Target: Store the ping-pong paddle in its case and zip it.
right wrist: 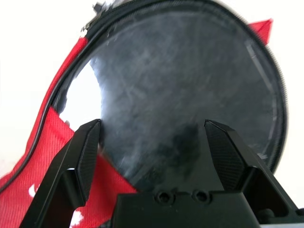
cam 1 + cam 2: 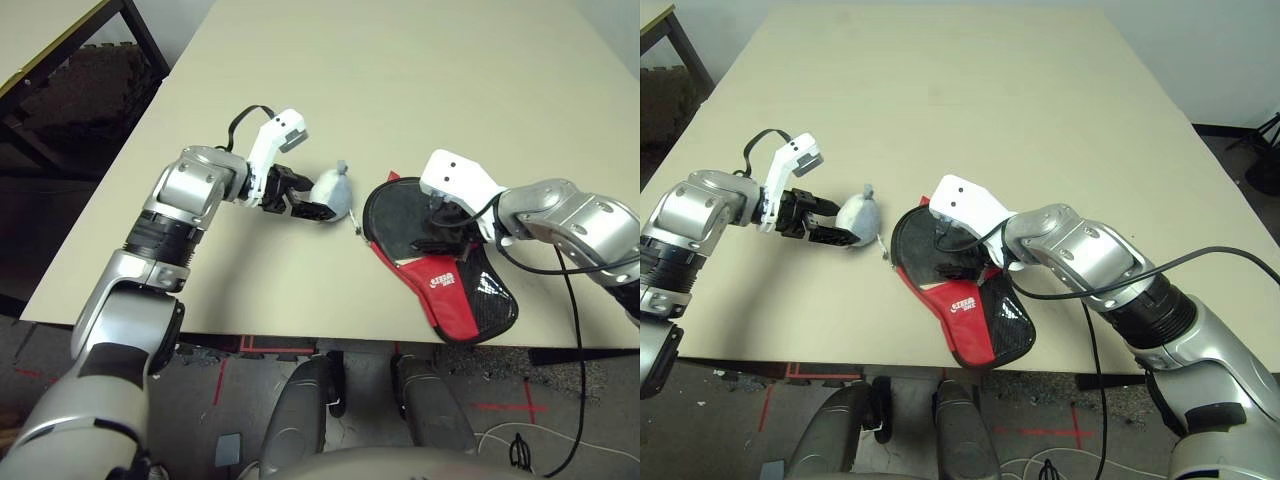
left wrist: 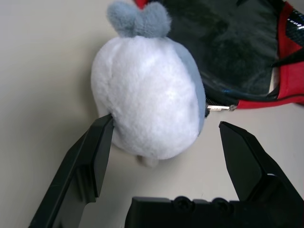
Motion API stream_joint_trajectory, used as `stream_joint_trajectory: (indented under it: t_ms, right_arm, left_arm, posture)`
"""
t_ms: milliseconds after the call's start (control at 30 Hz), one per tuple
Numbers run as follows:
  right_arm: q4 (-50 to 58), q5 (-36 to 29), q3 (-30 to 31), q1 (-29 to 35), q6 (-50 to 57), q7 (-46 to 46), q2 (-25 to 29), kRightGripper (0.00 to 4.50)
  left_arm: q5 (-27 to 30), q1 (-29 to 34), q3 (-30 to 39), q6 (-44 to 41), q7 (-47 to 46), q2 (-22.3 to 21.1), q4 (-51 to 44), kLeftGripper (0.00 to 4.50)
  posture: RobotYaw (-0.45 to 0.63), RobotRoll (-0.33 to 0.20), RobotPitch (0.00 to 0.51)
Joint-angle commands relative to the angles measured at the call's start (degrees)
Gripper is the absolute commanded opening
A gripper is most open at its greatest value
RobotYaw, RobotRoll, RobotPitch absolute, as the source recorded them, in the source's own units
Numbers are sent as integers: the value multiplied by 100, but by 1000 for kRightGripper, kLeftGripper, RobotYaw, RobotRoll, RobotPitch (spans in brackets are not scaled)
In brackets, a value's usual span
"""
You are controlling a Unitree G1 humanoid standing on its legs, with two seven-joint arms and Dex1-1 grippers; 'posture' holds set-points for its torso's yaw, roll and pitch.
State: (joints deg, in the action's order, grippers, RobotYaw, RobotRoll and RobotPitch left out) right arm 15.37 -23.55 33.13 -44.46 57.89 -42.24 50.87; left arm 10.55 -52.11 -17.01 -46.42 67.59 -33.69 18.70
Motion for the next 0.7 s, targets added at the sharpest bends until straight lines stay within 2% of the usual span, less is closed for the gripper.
stream_joint_trajectory:
  t_ms: [33, 367, 400, 500, 700]
  right_arm:
    - [122, 169, 142, 176, 80, -338, -66, 4478]
    - [29, 431, 181, 326, 203, -882, -262, 4478]
    - [-22, 477, 174, 321, 187, -907, -298, 4500]
    - [-190, 635, 185, 293, 113, -979, -396, 4500]
    - [-443, 947, 239, 268, -31, -1200, -502, 4500]
  left_arm:
    - [-100, 14, -152, 48, -36, 117, 153, 4500]
    - [-296, -167, -184, 267, -70, 386, 777, 4500]
    - [-314, -185, -179, 301, -75, 407, 838, 4089]
    - [-380, -230, -185, 424, -53, 427, 981, 3309]
    - [-516, -493, -52, 750, -130, 489, 1430, 1324]
  posture:
    - [-172, 0, 166]
    - [-178, 0, 163]
    - [-178, 0, 163]
    - [-174, 0, 167]
    - [-165, 0, 175]
